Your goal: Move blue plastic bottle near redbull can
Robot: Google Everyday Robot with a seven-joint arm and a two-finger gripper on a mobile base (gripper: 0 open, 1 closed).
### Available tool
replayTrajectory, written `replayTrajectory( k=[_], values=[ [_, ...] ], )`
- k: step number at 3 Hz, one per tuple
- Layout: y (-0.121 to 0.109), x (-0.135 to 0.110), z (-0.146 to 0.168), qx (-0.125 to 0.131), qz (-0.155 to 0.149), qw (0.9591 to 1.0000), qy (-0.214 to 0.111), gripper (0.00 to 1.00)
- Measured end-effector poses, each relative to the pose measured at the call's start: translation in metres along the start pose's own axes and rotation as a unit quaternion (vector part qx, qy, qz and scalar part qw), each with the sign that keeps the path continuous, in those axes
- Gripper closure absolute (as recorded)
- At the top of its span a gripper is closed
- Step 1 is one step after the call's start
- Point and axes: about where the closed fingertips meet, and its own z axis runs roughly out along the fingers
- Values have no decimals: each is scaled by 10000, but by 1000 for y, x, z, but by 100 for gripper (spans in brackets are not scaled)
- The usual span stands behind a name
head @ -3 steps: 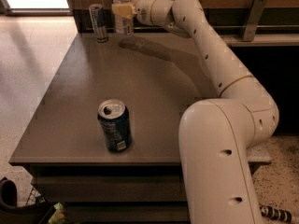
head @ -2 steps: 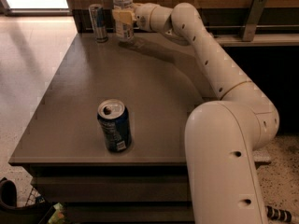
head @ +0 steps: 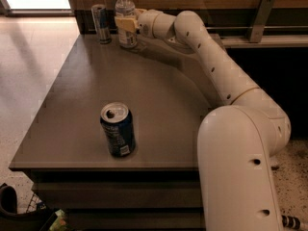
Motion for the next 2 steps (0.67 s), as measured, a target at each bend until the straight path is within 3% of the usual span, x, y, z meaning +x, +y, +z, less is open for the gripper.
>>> replayTrajectory(
  k=[1, 2],
  values=[
    [2, 2, 2, -19, -13, 10000, 10, 100],
    [5, 3, 5, -43, -7, 10000, 10, 82]
  ],
)
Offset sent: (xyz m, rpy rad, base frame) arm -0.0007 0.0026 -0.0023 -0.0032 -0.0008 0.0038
